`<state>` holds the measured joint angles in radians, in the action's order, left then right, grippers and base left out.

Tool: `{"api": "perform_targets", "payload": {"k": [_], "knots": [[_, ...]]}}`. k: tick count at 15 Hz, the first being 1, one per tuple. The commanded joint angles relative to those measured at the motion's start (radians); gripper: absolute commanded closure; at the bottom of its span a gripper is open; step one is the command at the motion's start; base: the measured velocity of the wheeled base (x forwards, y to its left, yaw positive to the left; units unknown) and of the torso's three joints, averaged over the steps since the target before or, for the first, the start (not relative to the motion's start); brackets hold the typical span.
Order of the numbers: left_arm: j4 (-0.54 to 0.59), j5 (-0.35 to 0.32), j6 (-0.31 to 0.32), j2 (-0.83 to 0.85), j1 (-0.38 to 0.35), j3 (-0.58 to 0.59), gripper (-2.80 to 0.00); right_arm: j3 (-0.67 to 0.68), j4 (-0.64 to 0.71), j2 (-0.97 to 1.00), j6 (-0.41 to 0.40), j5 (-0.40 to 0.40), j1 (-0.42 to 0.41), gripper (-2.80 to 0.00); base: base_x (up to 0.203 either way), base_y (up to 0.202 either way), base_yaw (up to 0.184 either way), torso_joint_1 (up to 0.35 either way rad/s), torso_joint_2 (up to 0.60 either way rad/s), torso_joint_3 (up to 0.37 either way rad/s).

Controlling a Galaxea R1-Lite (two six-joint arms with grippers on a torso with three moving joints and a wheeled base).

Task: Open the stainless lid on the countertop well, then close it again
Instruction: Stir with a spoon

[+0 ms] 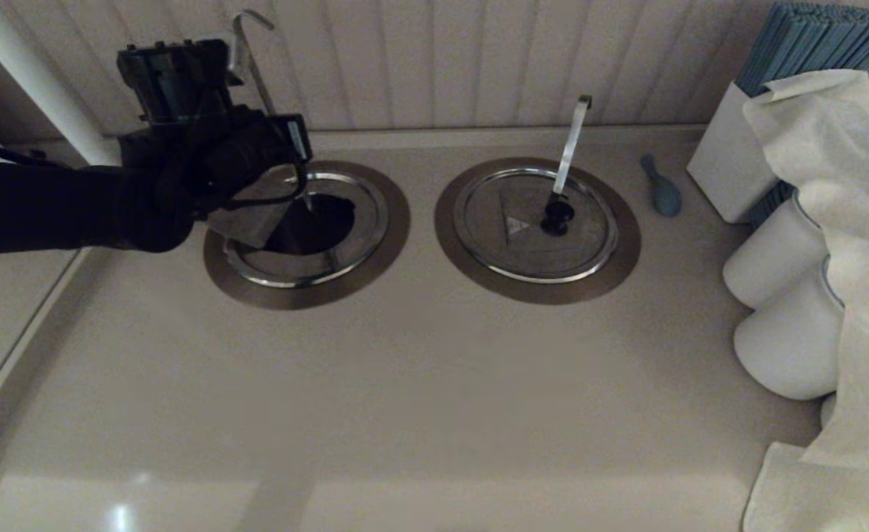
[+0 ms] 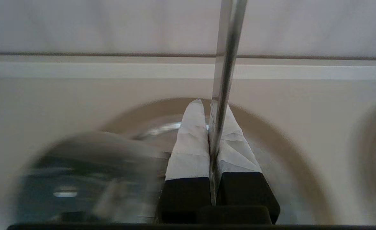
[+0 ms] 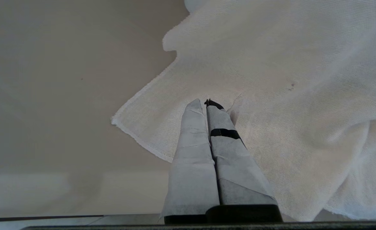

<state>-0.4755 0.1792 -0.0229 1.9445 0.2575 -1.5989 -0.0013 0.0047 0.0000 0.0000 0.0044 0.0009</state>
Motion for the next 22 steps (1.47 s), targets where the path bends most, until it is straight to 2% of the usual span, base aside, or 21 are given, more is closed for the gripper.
{"api": "perform_targets", "payload": {"k": [1,3,6,8,14,16,18,20,22], "knots": [[-0.004,0.006,0.034,0.005,-0.016,0.000,0.00,0.001,0.000,0.000,0.000,0.000,0.001,0.00,0.000,0.000,0.000,0.000,0.00,0.000],[-0.008,0.014,0.077,0.011,-0.036,0.002,0.00,0.000,0.000,0.000,0.000,0.000,0.001,0.00,0.000,0.000,0.000,0.000,0.00,0.000],[-0.015,0.029,0.073,0.045,-0.037,-0.033,0.00,0.001,0.000,0.001,0.000,0.000,0.000,0.00,0.000,0.000,0.000,0.000,0.00,0.000],[-0.061,0.044,0.067,0.078,-0.034,-0.057,0.00,0.000,0.000,0.001,0.000,0.000,0.001,0.00,0.000,0.000,0.000,0.000,0.00,0.000],[-0.069,0.042,-0.020,0.056,0.040,-0.050,0.00,0.001,0.000,0.000,0.000,0.000,0.001,0.00,0.000,0.000,0.000,0.000,0.00,0.000],[-0.043,0.036,-0.020,0.029,0.040,-0.025,0.00,0.000,0.000,0.000,0.000,0.000,0.001,0.00,0.000,0.000,0.000,0.000,0.00,0.000],[0.040,0.000,-0.020,-0.021,0.034,0.009,0.00,0.000,0.000,0.001,0.000,0.000,0.001,0.00,0.000,0.000,0.000,0.000,0.00,0.000],[0.120,-0.036,-0.017,-0.055,0.000,0.026,0.00,0.000,0.000,0.000,0.000,0.000,0.001,0.00,0.000,0.000,0.000,0.000,0.00,0.000],[0.160,-0.036,-0.007,-0.051,-0.032,0.017,0.00,0.000,0.000,0.000,0.000,0.000,0.001,0.00,0.000,0.000,0.000,0.000,0.00,0.000]]}}
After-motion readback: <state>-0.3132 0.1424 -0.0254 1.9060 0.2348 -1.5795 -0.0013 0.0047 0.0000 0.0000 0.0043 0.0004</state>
